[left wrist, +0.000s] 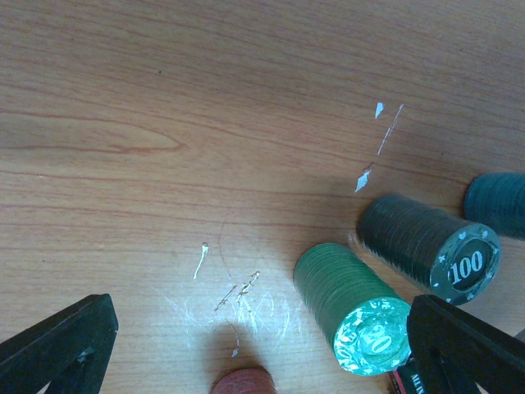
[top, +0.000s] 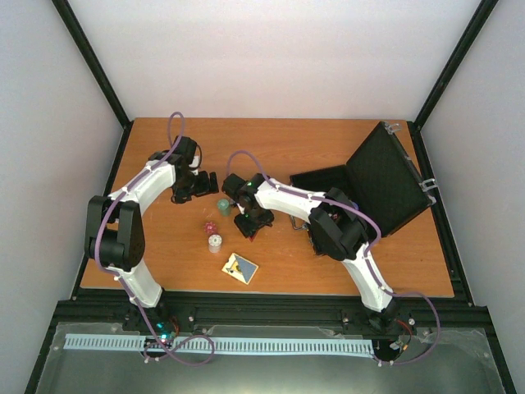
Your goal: Pack up texas hold em set
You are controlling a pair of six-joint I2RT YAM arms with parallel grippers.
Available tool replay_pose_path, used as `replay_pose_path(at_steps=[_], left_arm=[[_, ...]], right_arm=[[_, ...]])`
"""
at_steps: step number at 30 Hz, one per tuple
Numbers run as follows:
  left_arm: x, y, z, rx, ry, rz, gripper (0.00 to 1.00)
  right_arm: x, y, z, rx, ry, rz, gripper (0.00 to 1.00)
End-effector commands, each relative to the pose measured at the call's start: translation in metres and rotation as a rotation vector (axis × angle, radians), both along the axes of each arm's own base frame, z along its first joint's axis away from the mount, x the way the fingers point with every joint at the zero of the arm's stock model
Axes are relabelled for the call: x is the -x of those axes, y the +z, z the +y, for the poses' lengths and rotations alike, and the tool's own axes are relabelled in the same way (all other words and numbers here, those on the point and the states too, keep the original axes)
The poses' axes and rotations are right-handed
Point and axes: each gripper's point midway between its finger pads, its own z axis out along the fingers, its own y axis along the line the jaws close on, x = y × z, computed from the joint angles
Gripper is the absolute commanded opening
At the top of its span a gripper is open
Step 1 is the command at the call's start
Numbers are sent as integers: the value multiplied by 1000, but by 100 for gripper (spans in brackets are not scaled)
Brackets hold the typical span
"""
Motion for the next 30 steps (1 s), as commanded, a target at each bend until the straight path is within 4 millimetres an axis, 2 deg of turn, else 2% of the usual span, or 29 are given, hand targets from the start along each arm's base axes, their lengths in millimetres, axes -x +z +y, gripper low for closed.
replay_pose_path(at_steps=[1,6,11,20,25,30], left_arm=[[-6,13,1,11,14,-38,100],[-7,12,0,15,14,-36,100],[-6,13,0,18,15,-37,100],[-7,12,-4,42,13,-36,100],[-8,10,-5,46,13,-29,100],[-7,7,-5,45,11,-23,100]], right_arm=[[-16,46,0,-32,0,-103,56],[-23,76,-16,-26,-11,-143,57],[-36,99,-55,17,-81,-196,59],[-67,96,-171,77,-306,-210,59],[-80,91,-221,151,-361,-233,59],[-87,81,-260,180,-433,-216,61]])
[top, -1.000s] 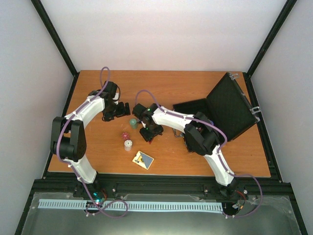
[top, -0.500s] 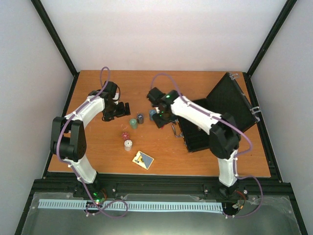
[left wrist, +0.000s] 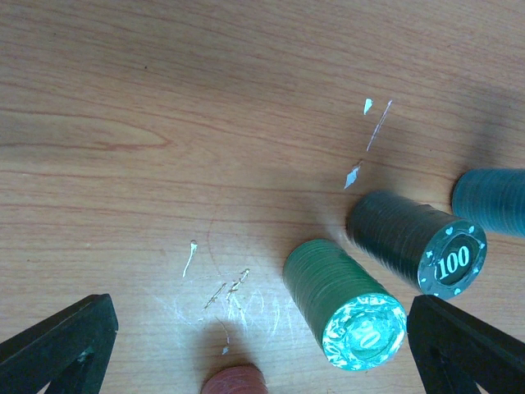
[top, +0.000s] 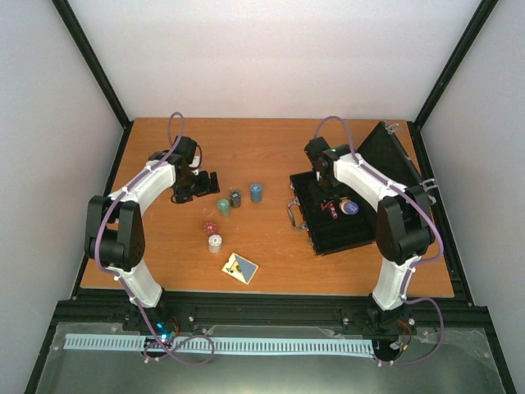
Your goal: Pack up texas hold em set
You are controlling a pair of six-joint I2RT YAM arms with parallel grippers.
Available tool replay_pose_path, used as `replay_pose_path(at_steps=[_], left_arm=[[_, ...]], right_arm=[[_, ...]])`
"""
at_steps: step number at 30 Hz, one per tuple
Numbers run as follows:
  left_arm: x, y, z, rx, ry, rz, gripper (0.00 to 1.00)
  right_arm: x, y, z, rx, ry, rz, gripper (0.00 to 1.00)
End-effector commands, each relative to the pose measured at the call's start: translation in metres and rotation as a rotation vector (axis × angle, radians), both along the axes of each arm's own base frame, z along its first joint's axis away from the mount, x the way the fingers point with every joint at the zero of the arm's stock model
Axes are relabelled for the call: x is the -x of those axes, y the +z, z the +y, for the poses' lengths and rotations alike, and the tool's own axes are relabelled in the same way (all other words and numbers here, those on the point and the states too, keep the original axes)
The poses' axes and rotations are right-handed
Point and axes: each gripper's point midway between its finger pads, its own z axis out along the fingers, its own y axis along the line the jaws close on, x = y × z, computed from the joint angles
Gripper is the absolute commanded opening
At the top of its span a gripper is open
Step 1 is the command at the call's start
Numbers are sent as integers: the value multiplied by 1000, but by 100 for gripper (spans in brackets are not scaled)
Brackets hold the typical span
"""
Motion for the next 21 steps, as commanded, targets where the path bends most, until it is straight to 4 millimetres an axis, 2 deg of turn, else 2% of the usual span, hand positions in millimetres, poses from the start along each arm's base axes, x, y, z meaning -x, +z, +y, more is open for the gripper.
replay_pose_path(at_steps=[1,4,11,21], left_arm=[[-8,6,-1,21,15,-24,100],[-9,5,-2,24,14,-19,100],[-11,-1,-3,24,13,-3,100],[-13,-5,-3,21,15,7,100]], right_arm=[[-11,7,-34,27,-43,-49,61],[-11,2,-50,36,-66,-36,61],[-8,-9,-72,44,-78,-2,62],[-5,-21,-87,18,-101,37,63]])
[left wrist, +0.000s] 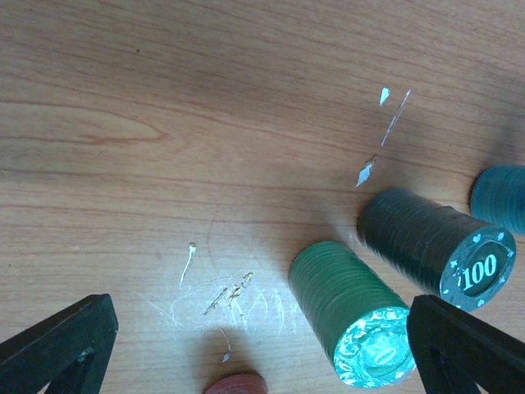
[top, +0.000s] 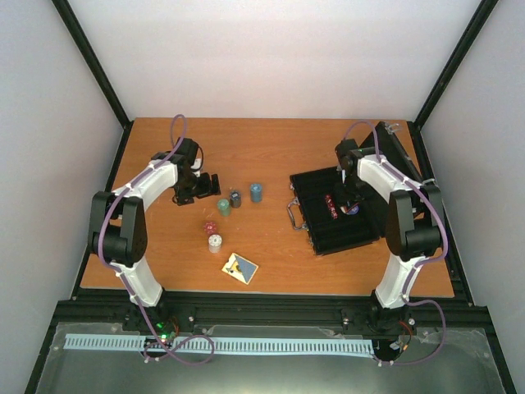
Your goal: Pack up texas hold em set
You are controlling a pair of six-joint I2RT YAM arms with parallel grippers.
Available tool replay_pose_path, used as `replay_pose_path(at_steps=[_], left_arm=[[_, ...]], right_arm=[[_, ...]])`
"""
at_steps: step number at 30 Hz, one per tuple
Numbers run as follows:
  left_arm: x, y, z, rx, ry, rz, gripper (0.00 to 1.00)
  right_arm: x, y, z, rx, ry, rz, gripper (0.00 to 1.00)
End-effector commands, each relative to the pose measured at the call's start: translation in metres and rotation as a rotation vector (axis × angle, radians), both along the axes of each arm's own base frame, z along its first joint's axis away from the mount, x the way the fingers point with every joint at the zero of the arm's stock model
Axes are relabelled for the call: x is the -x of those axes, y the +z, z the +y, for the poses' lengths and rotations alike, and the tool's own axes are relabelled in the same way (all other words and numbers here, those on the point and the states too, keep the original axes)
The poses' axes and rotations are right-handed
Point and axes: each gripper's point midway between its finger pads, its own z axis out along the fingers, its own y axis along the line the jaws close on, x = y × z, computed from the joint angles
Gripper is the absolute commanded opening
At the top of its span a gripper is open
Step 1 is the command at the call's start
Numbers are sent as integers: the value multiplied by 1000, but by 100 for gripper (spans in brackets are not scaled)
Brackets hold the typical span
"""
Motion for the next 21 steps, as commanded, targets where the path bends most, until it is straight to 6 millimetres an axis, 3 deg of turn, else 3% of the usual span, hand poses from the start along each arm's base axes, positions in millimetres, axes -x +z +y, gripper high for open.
replay_pose_path(at_steps=[1,21], left_arm=[[-14,8,-1,16,18,-30,100],[-12,6,0,13,17,-24,100]], right_arm=[[-3,4,-3,-18,8,-19,64],[3,-12,3,-51,6,32,69]])
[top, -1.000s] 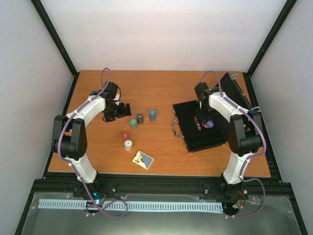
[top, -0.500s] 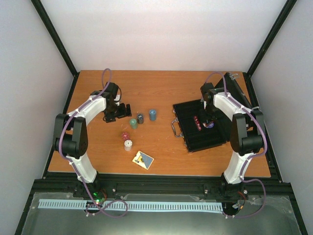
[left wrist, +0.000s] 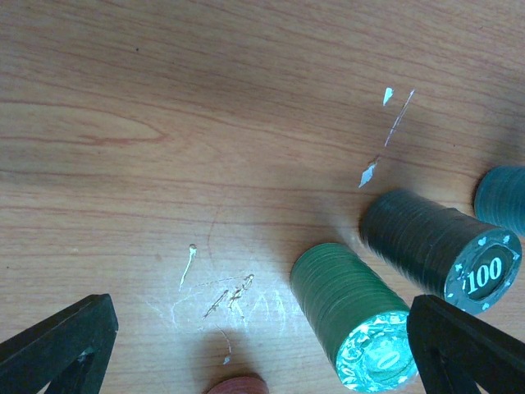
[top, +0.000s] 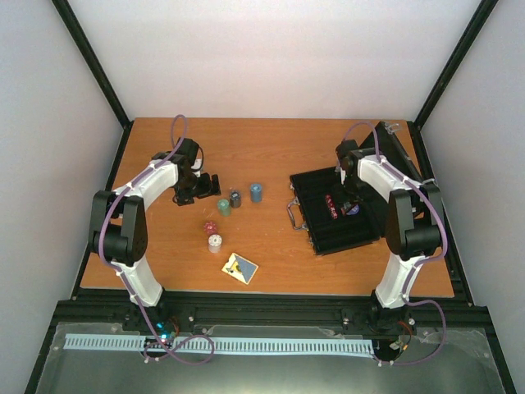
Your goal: Pack up texas hold em set
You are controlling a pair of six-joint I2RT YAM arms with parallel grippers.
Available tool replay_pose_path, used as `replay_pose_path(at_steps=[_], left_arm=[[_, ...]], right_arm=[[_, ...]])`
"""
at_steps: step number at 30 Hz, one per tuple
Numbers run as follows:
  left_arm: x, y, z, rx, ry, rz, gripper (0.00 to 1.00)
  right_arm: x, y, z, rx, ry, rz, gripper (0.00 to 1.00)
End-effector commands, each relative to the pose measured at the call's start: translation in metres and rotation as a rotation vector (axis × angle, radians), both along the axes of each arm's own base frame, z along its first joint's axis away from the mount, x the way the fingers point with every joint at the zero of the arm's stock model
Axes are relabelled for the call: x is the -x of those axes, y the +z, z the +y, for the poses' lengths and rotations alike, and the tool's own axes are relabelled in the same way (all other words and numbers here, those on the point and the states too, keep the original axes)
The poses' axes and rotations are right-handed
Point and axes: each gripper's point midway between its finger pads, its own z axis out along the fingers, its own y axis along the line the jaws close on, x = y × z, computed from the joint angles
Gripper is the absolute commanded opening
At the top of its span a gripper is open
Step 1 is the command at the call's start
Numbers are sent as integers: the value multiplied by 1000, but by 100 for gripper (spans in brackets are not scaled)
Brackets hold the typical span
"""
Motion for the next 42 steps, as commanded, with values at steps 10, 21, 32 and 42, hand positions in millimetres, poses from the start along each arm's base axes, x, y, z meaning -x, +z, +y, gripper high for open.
replay_pose_path(at_steps=[10,21,32,42], left_arm=[[-13,11,0,14,16,-40,100],[-16,17,-1,20,18,-53,100],[-12,50,3,16,34,-126,100],[-16,57,21,-92,39,-141,100]], right_arm=[[-5,-3,-1,8,-7,-6,74],[-18,64,13,-84,-34,-150,80],[7,76,146,-220,206,-144,80],[78,73,305,-324,677,-95,89]])
